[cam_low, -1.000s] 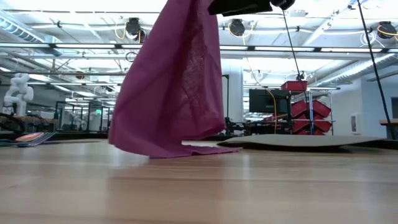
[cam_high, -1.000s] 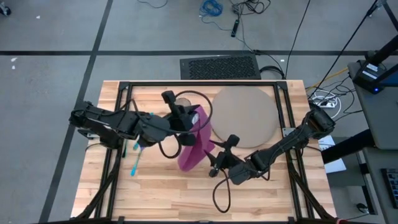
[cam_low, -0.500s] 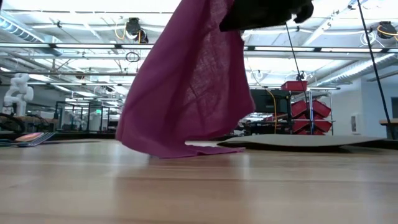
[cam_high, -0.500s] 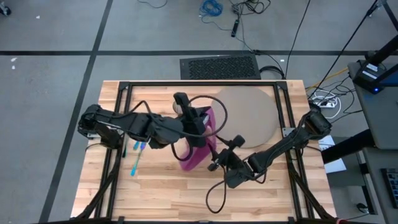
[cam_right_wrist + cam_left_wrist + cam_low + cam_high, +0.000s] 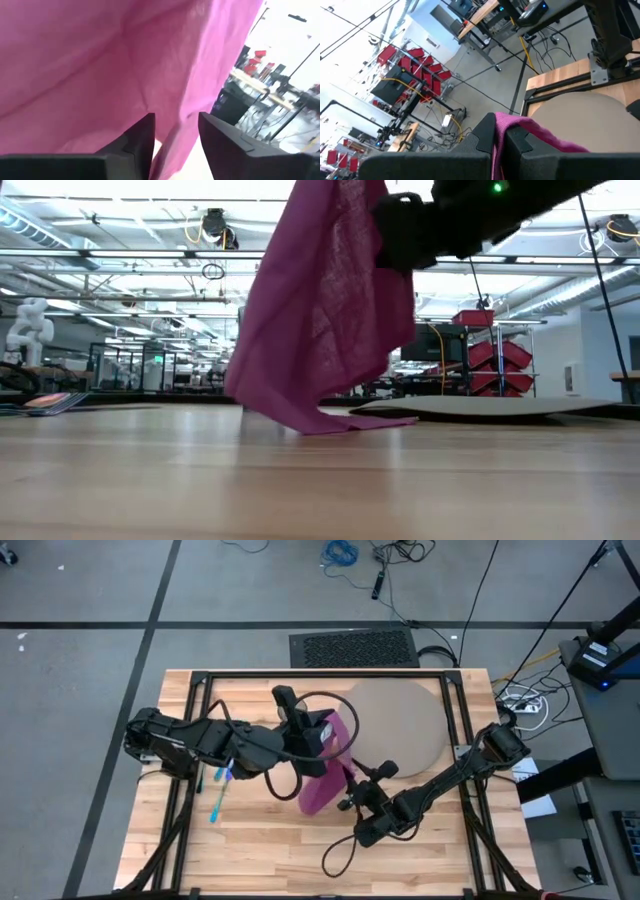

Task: Set table place
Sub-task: Fold the pink table napkin

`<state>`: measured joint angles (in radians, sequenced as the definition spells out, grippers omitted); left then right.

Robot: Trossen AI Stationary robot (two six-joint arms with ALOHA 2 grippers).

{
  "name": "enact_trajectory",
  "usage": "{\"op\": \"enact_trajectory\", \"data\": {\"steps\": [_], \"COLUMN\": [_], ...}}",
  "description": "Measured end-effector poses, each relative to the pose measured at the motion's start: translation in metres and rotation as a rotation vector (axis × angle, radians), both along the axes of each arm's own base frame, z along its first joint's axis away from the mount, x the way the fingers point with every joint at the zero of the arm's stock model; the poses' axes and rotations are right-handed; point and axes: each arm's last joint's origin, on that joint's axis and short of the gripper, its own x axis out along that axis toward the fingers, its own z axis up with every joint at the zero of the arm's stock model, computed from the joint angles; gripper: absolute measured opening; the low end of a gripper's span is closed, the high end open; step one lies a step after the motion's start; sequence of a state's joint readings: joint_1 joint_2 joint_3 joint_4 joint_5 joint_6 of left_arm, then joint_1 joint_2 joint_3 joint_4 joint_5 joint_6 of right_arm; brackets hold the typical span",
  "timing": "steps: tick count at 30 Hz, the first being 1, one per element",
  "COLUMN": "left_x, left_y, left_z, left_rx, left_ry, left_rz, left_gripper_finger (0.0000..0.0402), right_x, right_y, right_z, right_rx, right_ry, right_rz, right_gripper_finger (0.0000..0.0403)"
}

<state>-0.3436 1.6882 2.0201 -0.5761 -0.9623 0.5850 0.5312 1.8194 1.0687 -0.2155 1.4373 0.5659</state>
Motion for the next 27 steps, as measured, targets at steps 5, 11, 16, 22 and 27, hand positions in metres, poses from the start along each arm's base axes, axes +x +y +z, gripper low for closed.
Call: {"op": "enact_trajectory", "data": {"steps": [5, 11, 16, 22, 27], "left_x": [-0.004, -0.004, -0.004, -0.005, -0.005], "left_y": [-0.003, -0.004, -0.004, -0.004, -0.004], "left_z": [0.005, 0.004, 0.004, 0.003, 0.003], "left_rx": [-0.003, 0.001, 0.002, 0.006, 0.006], "left_ry": [-0.012, -0.003, -0.002, 0.009, 0.012], "left_rz": [-0.006, -0.008, -0.007, -0.006, -0.006], "left_gripper_finger": [0.0000, 0.0000, 0.0000, 0.0000, 0.0000], "right_x": [-0.010, -0.015, -0.015, -0.021, -0.023], "right_y": [-0.005, -0.003, -0.003, -0.006, -0.007], "right_z": [-0.008, -0.010, -0.011, -0.019, -0.022], "right_rx": [0.075, 0.103, 0.120, 0.152, 0.155], "right_ry": [-0.007, -0.016, -0.009, -0.021, -0.018], "right_rz": [-0.007, -0.001, 0.002, -0.006, -0.007], "right_gripper_finger": [0.0136, 0.0135, 0.0134, 0.0134, 0.0112]}}
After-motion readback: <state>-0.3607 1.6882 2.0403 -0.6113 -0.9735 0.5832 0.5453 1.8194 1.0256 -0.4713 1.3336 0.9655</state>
